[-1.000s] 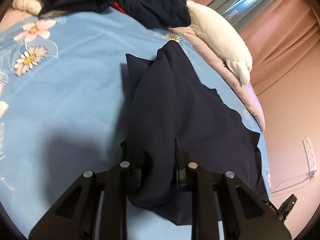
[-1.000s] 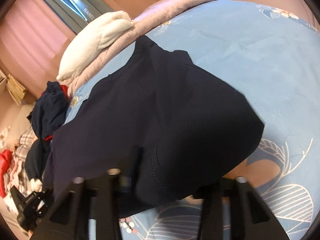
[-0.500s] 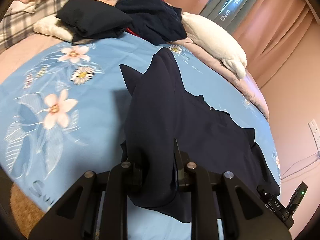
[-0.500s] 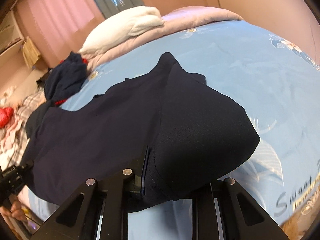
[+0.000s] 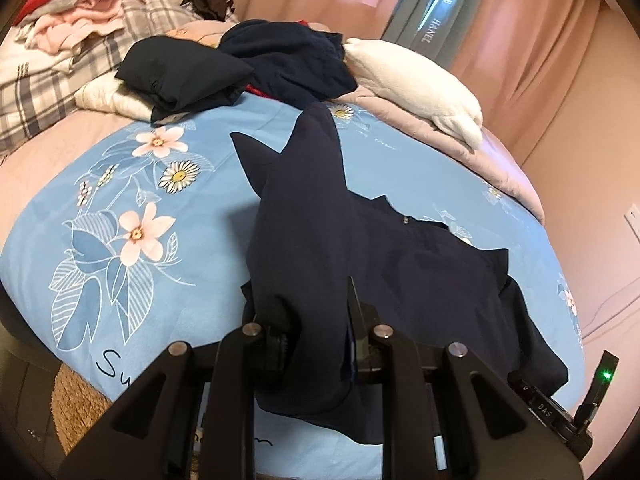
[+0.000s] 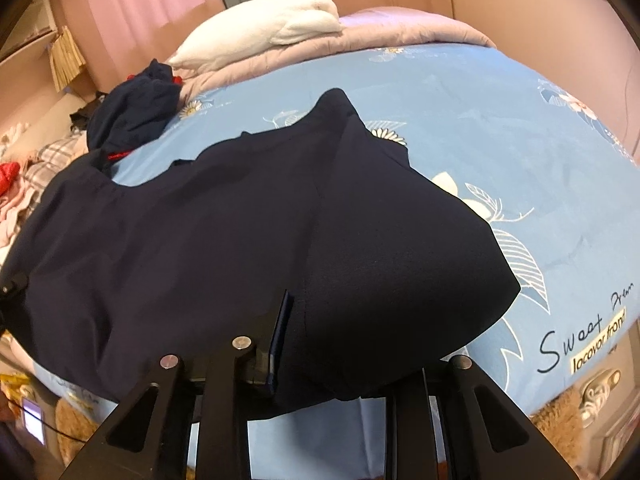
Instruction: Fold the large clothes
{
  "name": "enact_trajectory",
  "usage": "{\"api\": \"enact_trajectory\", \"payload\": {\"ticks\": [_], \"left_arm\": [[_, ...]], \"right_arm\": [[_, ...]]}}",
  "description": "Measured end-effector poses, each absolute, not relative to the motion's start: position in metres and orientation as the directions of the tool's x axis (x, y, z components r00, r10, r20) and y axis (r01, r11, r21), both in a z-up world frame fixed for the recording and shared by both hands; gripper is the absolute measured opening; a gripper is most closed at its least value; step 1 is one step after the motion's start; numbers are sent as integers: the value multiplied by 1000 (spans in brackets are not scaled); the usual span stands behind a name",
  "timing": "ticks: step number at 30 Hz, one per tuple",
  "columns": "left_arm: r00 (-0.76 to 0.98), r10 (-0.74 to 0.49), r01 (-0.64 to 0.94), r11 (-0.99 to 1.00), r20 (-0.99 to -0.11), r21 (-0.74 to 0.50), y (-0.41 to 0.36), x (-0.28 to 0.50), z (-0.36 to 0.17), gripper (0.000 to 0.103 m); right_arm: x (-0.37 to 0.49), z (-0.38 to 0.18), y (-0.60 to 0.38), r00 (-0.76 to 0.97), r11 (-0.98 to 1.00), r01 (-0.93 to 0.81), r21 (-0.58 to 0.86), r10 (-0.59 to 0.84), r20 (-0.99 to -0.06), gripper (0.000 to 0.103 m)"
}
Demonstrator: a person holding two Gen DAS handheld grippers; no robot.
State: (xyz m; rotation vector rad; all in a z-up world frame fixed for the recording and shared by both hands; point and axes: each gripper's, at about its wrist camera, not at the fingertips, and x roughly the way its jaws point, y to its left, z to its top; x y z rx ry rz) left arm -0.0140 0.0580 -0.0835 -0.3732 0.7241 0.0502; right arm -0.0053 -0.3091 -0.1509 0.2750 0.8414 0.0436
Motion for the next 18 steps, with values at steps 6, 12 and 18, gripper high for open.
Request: {"api": "enact_trajectory", "payload": {"ticks": [6, 12, 18], "left_arm": [[762, -77, -144, 948, -643, -284, 43, -13, -72, 20], [772, -91, -97, 961, -630, -259, 25, -12, -62, 20], [791, -131, -7, 975, -597, -223, -4, -8, -42, 20]], "right_arm": [[-9, -153, -316, 645, 957, 104, 270, 142, -751, 44], [-21, -147, -327, 666, 965, 169, 199, 37, -745, 67], [-30, -137, -340, 704, 961, 217, 168, -35, -710, 68]]}}
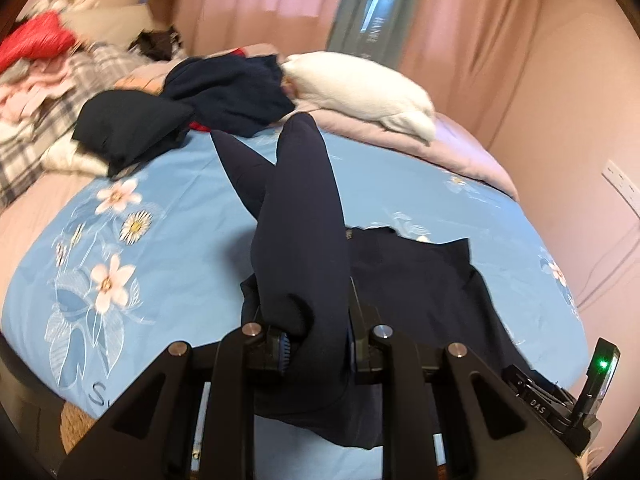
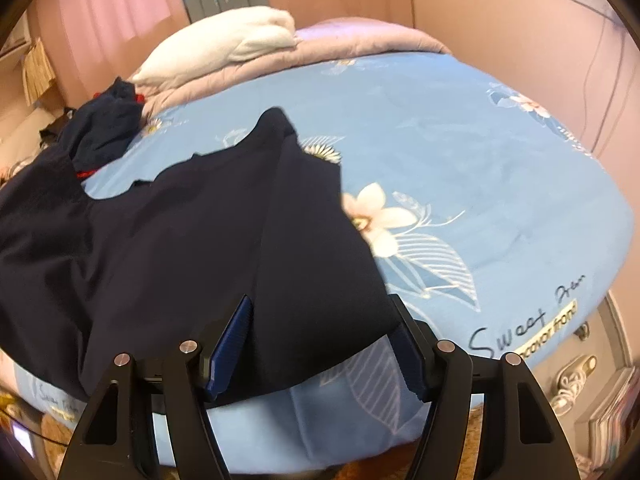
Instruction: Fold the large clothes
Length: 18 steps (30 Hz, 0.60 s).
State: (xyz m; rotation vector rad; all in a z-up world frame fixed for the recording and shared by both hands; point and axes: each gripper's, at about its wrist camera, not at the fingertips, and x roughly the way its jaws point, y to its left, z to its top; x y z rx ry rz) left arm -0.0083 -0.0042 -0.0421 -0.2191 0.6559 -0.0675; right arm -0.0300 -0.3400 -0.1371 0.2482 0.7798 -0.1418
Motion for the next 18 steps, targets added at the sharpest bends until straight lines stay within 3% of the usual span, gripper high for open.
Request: {"api": "enact_trajectory", "payload": {"ticks": [8, 18], "left_arm": [[778, -207, 134, 977, -594, -166, -59, 4, -32, 20], [698, -296, 276, 951, -653, -136, -130, 22, -52, 20]], "right_arm": [[-42, -128, -351, 746, 956, 233, 178, -58, -664, 68], [-42, -132, -368, 745, 941, 261, 214, -55, -665, 68]]}}
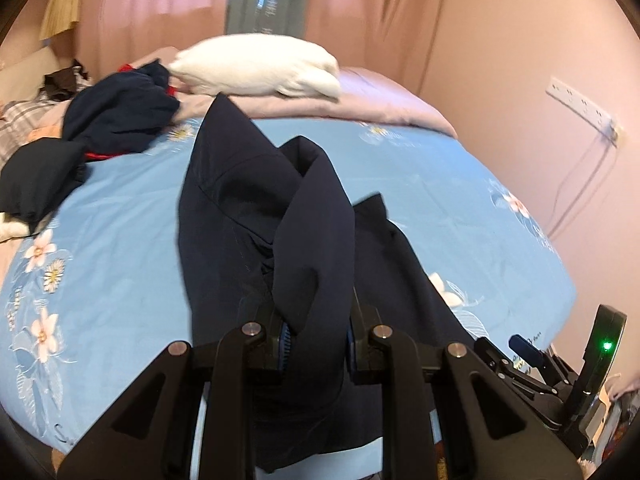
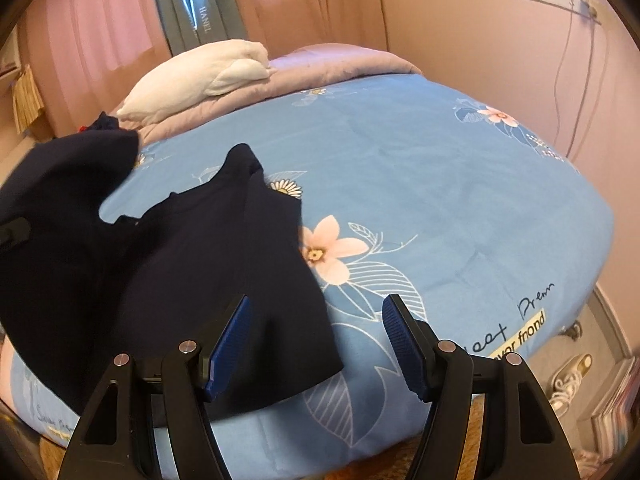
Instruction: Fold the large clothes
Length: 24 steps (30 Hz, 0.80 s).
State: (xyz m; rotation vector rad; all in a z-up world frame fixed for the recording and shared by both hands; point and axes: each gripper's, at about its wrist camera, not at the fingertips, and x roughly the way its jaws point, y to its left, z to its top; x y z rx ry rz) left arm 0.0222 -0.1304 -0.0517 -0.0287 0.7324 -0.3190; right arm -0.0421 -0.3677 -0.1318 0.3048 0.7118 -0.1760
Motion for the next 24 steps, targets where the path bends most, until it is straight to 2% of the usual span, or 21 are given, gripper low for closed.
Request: {"api": "enact_trajectory", "payload": {"ticks": [7, 16, 19, 21, 23, 24], "left_arm": [[595, -333, 351, 926, -732, -135, -173, 35, -95, 20], [456, -349, 357, 915, -819, -191, -193, 52, -153, 24], [450, -365, 369, 907, -815, -202, -194, 49, -154, 30], [436, -403, 384, 892, -805, -239, -193, 47, -149, 41], [406, -457, 393, 869, -791, -300, -188, 44, -142, 58], [397, -487, 401, 855, -778, -330, -186, 41, -136, 61]], "right_arm": [[-42, -139, -381, 734, 931, 278, 237, -47, -678, 68], [-42, -149, -392, 719, 920, 290, 263, -27, -695, 68], [-43, -149, -393, 720, 920, 285, 270, -19, -694, 68], [-43, -149, -393, 721, 921, 279, 272, -14, -693, 68], [-44, -147, -391, 725, 923, 272, 272, -10, -689, 68], [-44, -147, -390, 726, 924, 270, 272, -10, -688, 68]]}}
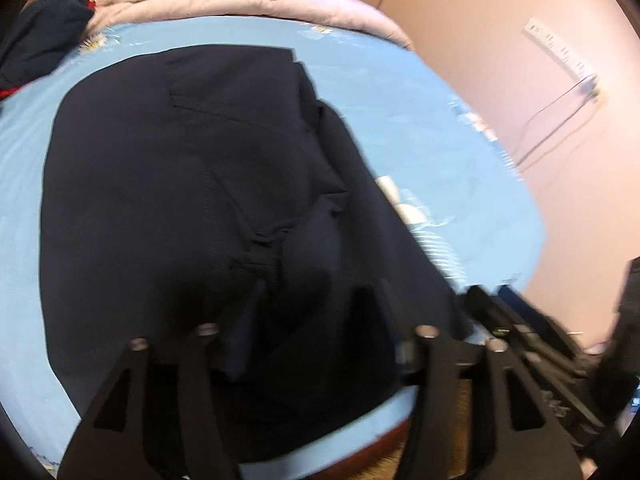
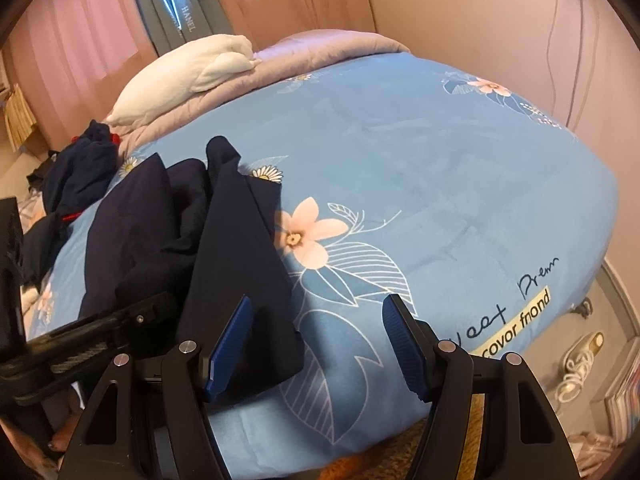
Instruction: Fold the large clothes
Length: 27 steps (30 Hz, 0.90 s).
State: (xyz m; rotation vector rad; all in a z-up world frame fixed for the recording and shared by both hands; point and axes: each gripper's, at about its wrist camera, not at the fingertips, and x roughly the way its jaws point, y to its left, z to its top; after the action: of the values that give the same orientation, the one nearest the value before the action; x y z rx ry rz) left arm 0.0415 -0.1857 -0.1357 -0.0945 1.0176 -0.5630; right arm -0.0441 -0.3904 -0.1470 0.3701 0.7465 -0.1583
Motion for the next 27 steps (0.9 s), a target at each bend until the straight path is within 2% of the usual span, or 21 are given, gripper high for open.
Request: {"api": "enact_trajectory", "payload": {"ticks": [4, 5, 6, 8, 12, 15, 20, 24, 27], "left_arm": [[401, -548, 424, 821, -734, -382, -167, 27, -105, 76], [408, -567, 430, 811, -716, -397, -160, 22, -95, 82], [418, -583, 435, 802, -697, -410, -153, 18, -87, 85], [459, -600, 434, 795, -655, -423, -134, 9, -69, 92], [539, -554, 363, 833, -635, -418, -98, 3, -48, 92], [583, -485, 276, 873, -652, -402, -71, 6, -46, 92], [609, -375, 146, 919, -699, -365, -43, 11, -64, 92], [592, -318, 75, 937, -740, -342, -29, 8, -86, 91], [586, -288, 55, 947, -758, -318, -25, 7, -94, 91]], "right_arm": [[-47, -140, -389, 743, 928, 253, 274, -5, -670, 68], [-48, -138, -389, 746, 928, 248, 277, 0, -666, 70], [-48, -137, -387, 748, 928, 246, 281, 3, -664, 74], [-48, -133, -387, 759, 927, 234, 293, 15, -651, 76], [-48, -123, -379, 774, 935, 209, 286, 21, -633, 78], [-44, -117, -370, 780, 938, 167, 303, 62, -622, 82], [-34, -101, -336, 787, 950, 42, 309, 159, -596, 85], [-12, -105, -309, 738, 929, -41, 369, 277, -615, 87], [2, -108, -294, 716, 932, -25, 362, 269, -644, 87]]}}
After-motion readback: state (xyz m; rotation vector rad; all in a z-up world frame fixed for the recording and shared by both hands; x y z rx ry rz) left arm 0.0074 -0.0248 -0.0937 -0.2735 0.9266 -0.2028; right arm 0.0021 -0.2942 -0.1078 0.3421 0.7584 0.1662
